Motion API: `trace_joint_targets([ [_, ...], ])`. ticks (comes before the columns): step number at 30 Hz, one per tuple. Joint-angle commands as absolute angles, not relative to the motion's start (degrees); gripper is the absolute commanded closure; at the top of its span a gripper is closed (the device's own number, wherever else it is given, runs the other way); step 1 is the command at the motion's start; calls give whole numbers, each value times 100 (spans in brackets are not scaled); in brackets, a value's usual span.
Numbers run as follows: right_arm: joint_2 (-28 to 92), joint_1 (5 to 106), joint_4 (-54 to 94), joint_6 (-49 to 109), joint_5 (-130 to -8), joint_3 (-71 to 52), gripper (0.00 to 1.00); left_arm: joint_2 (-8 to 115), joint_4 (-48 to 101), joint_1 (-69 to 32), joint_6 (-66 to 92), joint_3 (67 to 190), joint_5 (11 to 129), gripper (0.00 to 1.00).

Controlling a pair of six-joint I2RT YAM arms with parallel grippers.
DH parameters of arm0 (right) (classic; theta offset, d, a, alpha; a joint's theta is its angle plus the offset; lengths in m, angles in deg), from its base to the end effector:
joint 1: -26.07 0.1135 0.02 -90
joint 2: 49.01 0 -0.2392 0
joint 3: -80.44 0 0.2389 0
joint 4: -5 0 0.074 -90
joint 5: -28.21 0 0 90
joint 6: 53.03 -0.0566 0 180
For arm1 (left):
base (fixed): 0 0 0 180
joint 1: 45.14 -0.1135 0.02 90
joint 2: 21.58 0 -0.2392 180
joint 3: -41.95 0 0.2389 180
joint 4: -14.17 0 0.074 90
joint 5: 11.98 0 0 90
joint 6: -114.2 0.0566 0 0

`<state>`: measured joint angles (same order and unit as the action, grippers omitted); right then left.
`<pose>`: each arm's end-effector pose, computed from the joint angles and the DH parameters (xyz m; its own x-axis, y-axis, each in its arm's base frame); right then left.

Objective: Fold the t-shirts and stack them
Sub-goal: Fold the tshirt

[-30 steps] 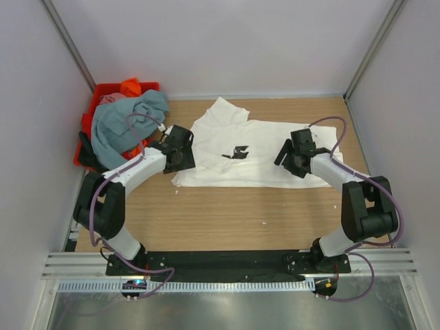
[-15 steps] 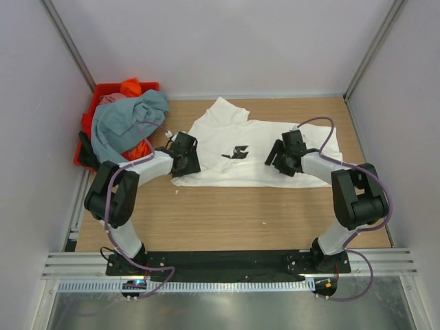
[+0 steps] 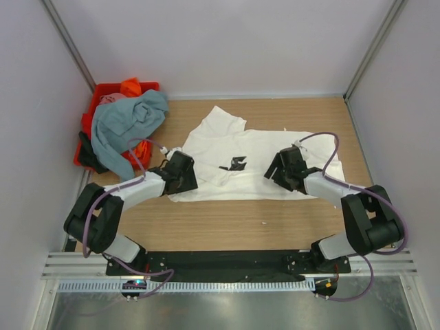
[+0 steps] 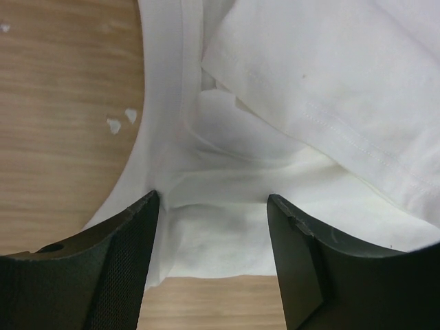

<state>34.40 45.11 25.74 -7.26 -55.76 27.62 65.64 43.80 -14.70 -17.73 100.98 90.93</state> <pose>0.2663 0.0856 0.1278 -0.7119 0.4882 -0.5049 0.3268 0.8666 0.3771 0.2545 -0.1349 0.1302 -0.8043 -0.2828 -0.5226 -0.1965 0.9566 -0.2152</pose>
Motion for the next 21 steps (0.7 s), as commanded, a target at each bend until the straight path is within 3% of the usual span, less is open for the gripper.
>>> trace_joint_targets([
  [1,3072,4812,4105,-979,-5318,2996,27,6237,5462,-1394,-2036,9938,9190,34],
  [10,3193,6058,4994,-944,-4579,1424,26,5068,6939,-1385,-1527,11298,9313,25],
  [16,4000,6947,4864,-1155,-4579,509,26,4540,7678,-1385,-692,11837,9612,16],
  [21,4870,7124,4556,-1164,-4833,60,26,4338,7811,-1385,-410,11820,9753,14],
])
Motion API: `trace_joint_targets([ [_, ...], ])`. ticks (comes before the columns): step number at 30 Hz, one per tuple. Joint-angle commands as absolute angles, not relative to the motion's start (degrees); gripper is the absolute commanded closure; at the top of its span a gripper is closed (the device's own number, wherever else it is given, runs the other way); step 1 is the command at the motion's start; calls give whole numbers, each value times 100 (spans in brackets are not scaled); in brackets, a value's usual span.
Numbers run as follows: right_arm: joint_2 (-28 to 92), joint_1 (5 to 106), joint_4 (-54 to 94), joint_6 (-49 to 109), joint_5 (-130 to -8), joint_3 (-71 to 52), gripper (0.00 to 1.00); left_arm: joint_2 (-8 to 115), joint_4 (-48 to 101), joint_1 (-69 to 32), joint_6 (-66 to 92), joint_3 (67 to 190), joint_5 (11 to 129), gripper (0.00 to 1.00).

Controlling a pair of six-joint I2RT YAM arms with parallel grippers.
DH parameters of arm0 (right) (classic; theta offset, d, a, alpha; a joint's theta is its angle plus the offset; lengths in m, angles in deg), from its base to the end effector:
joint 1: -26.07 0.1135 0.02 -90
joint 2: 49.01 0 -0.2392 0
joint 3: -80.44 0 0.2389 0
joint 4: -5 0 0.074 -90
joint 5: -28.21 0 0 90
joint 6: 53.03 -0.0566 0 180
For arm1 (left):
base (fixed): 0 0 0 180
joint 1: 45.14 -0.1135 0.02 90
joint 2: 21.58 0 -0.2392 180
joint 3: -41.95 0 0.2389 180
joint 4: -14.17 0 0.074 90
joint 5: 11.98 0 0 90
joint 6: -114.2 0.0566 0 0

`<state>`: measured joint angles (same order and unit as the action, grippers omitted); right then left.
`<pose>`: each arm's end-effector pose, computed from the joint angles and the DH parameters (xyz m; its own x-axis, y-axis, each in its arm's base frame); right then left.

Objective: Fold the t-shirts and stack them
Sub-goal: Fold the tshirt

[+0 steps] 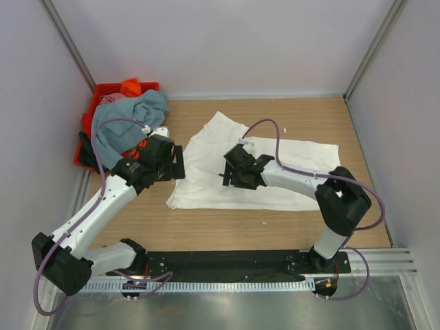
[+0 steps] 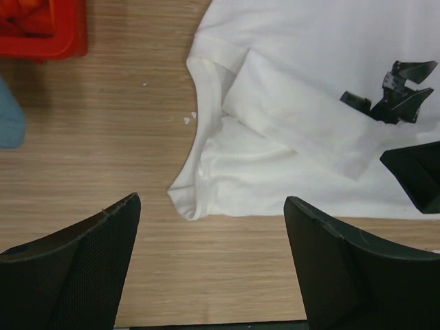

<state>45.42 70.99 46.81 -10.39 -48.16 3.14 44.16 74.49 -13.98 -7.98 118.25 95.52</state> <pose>0.2455 0.2259 0.1711 -0.8524 0.1596 -0.4980 0.0397 0.9693 0.2428 0.2135 -0.1092 0.2777 -0.7272 -0.1539 -0.6690 -0.0709 0.9862 -0.1498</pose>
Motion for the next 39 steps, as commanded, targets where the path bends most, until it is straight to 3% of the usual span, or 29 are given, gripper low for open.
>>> trace_joint_targets([
  [1,4942,7141,4495,-1172,-4860,-45,26,4276,7811,-1385,-401,11802,9771,14],
  [31,5742,7607,4248,-1480,-5080,-573,28,3801,7740,-1385,-515,11582,10017,11],
  [37,5839,7651,4169,-1507,-5133,-635,39,3801,7749,-1385,-524,11582,10017,11],
  [39,5856,7651,4177,-1480,-5106,-670,51,3801,7749,-1385,-524,11573,10026,11],
])
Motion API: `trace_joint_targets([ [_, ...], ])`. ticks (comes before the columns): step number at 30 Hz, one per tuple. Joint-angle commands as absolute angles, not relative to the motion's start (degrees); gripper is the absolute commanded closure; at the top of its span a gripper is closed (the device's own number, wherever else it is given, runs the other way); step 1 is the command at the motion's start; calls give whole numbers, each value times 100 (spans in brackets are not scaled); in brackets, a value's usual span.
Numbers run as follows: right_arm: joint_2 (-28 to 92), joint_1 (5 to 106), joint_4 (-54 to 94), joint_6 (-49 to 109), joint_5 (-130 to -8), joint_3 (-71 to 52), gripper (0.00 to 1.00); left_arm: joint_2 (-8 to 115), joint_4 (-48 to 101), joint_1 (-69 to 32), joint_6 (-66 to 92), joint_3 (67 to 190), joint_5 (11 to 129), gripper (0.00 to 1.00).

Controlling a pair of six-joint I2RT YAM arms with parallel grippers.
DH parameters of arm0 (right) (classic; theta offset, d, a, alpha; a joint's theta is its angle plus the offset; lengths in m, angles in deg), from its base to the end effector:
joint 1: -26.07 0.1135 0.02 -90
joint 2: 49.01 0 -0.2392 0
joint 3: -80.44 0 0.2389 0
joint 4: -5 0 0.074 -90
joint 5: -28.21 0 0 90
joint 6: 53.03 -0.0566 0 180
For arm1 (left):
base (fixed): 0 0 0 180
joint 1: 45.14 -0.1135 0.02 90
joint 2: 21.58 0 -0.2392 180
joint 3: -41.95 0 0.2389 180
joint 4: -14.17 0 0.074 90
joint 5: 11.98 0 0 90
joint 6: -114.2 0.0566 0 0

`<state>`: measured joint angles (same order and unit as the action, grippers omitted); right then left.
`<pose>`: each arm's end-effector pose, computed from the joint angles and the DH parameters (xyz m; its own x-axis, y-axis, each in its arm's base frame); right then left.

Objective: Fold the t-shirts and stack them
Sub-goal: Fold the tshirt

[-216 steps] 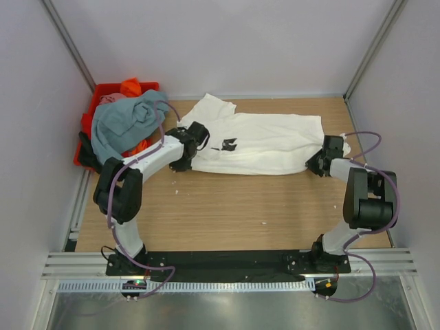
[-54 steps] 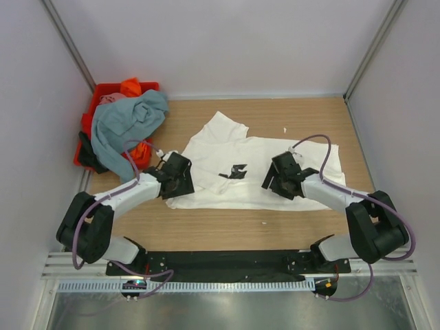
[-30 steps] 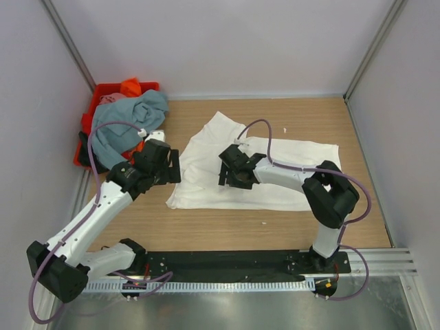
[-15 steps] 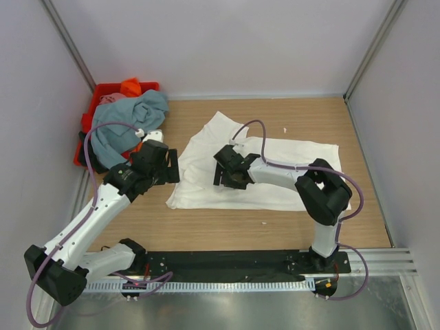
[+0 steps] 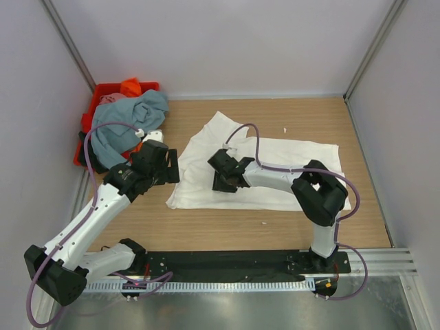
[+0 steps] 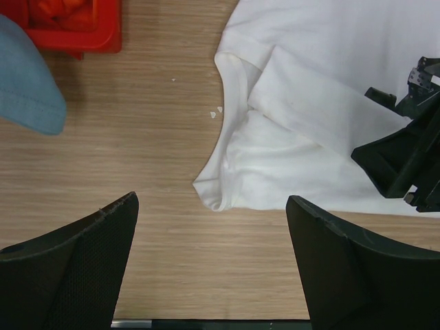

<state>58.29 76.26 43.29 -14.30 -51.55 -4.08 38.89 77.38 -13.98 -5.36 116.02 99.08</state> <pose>0.2473 0.2810 0.1359 -0.8973 0.1224 -0.4240 -0.0014 0.9600 0.2800 0.1958 -0.0946 0.2812 -0.7068 -0.1106 -0.6987 -0.0748 0.9939 -0.0816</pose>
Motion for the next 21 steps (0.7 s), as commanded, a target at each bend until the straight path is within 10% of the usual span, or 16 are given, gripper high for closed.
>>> trace_joint_targets([
  [1,5865,7651,4169,-1454,-5115,-731,60,3801,7749,-1385,-524,11573,10026,11],
  [5,5935,7660,4300,-1349,-5010,-968,99,3819,7749,-1385,-524,11573,10026,12],
  [21,6155,6589,4564,-1304,-4886,-1654,99,4056,7749,-1385,-559,11503,9947,12],
])
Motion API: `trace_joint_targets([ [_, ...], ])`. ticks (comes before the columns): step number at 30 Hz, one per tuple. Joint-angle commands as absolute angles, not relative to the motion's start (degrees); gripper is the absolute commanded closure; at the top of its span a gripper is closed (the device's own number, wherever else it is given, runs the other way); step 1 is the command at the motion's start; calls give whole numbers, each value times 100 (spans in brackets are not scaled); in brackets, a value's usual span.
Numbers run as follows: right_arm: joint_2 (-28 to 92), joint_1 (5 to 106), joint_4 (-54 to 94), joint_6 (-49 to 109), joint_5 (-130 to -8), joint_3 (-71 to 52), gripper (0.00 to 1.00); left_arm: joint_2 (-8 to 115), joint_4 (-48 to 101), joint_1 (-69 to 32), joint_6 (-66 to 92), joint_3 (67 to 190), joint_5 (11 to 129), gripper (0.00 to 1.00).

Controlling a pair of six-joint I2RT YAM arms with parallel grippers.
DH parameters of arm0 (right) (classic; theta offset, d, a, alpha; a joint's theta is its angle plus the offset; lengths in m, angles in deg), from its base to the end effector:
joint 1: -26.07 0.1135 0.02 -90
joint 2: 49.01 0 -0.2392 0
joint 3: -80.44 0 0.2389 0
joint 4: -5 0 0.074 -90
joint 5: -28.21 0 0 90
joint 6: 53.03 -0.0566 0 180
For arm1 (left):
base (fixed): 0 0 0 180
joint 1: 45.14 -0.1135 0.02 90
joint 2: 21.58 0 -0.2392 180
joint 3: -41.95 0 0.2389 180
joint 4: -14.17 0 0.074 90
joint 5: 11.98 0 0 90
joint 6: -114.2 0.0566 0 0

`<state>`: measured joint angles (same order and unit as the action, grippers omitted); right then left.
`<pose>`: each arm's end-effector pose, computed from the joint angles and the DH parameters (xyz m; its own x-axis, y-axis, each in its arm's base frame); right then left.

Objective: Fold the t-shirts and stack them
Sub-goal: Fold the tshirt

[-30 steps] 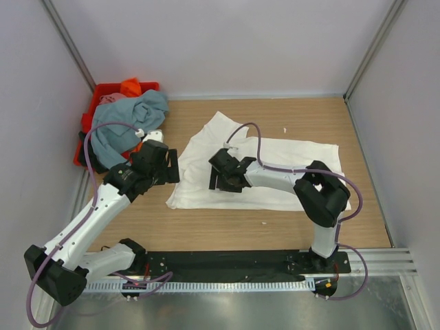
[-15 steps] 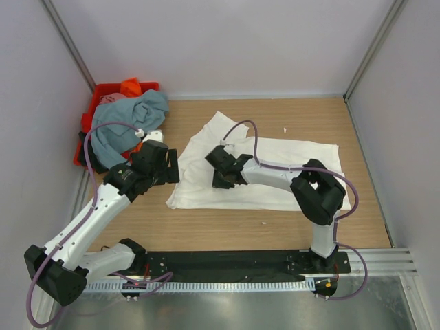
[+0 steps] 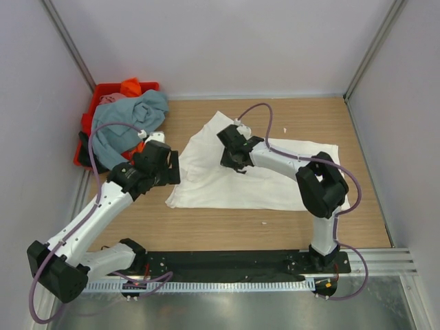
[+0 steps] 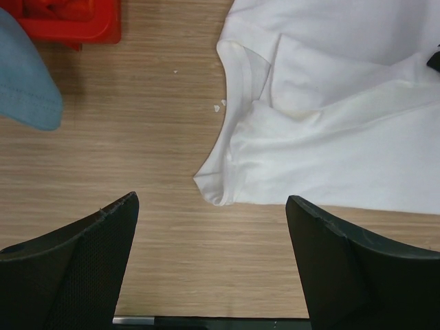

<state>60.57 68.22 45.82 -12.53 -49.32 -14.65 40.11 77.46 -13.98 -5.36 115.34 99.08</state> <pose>0.3085 0.2627 0.1728 -0.8249 0.2548 -0.5046 0.0972 0.9433 0.3175 0.1982 -0.0961 0.2732 -0.7272 -0.0983 -0.6793 -0.0770 0.9951 -0.0616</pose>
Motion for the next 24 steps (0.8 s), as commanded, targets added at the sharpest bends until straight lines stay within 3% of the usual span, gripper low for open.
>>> trace_joint_targets([
  [1,6190,6527,4547,-1322,-4904,-1654,98,4073,7749,-1376,-559,11503,9938,12],
  [6,6418,6263,4336,-1392,-5193,-1610,98,4267,7740,-1368,-743,11511,9780,12],
  [8,6515,6184,4301,-1392,-5308,-1610,92,4398,7644,-1368,-971,11512,9657,15],
  [9,6577,6166,4257,-1375,-5413,-1584,85,4451,7591,-1368,-1103,11477,9526,15],
  [10,6595,6149,4257,-1375,-5449,-1575,71,4495,7504,-1350,-1200,11346,9429,17],
  [12,6534,6105,4161,-1296,-5536,-1470,58,4522,7091,-1306,-1446,11187,9218,19],
  [13,6498,6087,4160,-1261,-5502,-1461,42,4539,6959,-1271,-1516,11030,9200,20],
  [16,6297,6078,4361,-998,-5292,-1540,30,4671,6441,-1227,-1710,10818,9147,23],
  [24,5690,6218,4959,-417,-4816,-1856,29,5567,5535,-1121,-1912,10291,9428,31],
])
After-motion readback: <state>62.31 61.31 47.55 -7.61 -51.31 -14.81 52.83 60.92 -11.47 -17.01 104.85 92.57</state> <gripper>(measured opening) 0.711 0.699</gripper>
